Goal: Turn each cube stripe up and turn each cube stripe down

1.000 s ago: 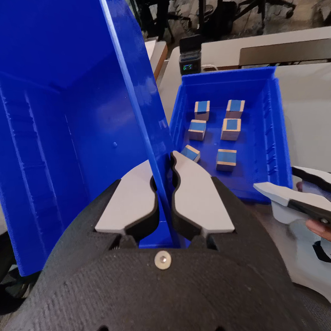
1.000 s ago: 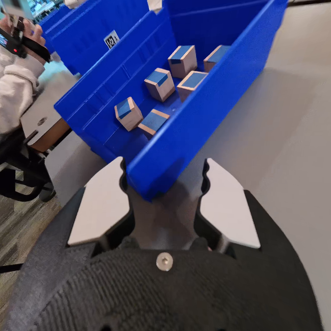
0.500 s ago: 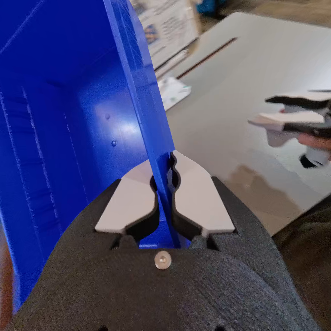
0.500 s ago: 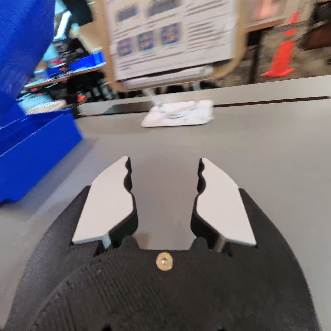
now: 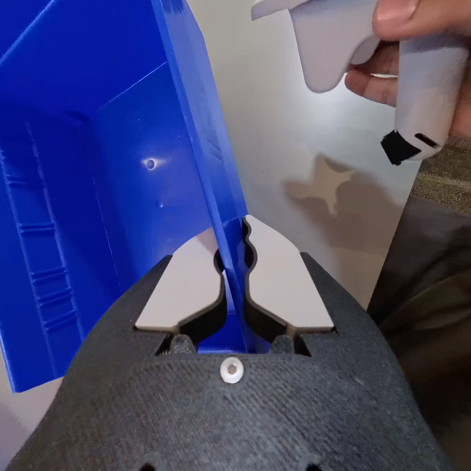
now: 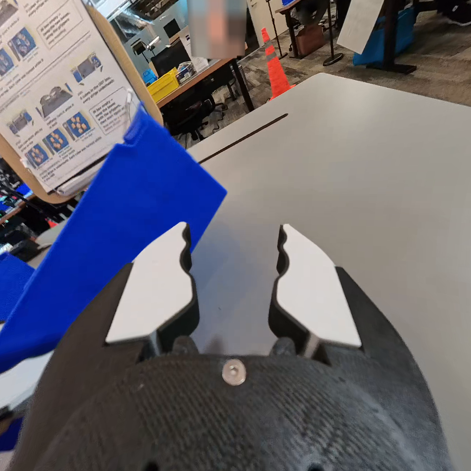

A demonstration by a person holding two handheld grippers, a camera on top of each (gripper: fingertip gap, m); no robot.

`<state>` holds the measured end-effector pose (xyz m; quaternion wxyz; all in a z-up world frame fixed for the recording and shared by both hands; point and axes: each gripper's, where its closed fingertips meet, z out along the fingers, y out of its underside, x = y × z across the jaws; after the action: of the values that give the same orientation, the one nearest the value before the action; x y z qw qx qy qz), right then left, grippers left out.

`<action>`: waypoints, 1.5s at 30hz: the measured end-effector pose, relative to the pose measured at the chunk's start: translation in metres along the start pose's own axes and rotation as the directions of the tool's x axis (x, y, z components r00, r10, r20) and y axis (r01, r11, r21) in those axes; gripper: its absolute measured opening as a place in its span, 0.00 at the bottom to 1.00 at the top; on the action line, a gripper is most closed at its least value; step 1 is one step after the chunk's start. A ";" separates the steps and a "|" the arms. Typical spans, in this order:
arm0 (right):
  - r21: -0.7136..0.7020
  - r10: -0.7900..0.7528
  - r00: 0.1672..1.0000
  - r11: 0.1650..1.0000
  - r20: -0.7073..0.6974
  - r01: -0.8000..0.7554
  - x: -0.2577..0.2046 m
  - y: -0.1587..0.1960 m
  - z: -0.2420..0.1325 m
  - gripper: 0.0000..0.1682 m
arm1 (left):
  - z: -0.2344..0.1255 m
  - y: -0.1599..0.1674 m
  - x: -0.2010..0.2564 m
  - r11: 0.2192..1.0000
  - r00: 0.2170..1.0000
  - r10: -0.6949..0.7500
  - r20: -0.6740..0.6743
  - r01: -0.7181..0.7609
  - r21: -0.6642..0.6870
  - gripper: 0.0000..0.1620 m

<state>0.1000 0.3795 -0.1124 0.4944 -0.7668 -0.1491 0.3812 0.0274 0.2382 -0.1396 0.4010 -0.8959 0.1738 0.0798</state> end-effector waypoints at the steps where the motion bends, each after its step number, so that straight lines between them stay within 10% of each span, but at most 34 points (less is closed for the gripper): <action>1: -0.003 -0.025 1.000 1.000 0.002 0.025 -0.002 0.002 -0.004 0.40 | 0.004 0.000 0.002 1.000 1.000 0.011 -0.017 -0.011 -0.008 0.05; 17: 0.031 -0.414 0.895 0.905 -0.167 0.424 0.003 -0.004 -0.048 0.40 | 0.091 -0.033 0.003 0.958 0.983 0.135 -0.122 -0.161 -0.236 0.08; 26: -0.049 -0.503 0.862 0.861 0.069 0.506 -0.053 0.044 -0.042 0.50 | -0.021 -0.080 -0.054 0.975 1.000 -0.001 0.012 -0.002 0.221 0.23; 35: -0.078 -0.420 0.906 0.903 0.056 0.423 -0.116 0.093 -0.013 0.56 | -0.049 0.041 -0.142 0.851 0.886 -0.461 -0.050 0.458 0.257 0.36; 40: -0.122 -0.465 0.885 0.877 0.034 0.465 -0.092 0.091 0.013 0.53 | -0.028 0.102 -0.169 0.869 0.875 -0.467 0.130 0.427 0.250 0.35; 45: -0.086 -0.423 0.893 0.906 -0.154 0.414 -0.019 0.036 0.023 0.13 | -0.024 0.138 -0.170 0.934 0.894 -0.357 0.270 0.339 0.111 0.32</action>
<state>0.0653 0.3657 -0.1403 0.5561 -0.7585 -0.2779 0.1955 -0.1820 0.1768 -0.1714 0.4569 -0.8787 -0.0466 0.1301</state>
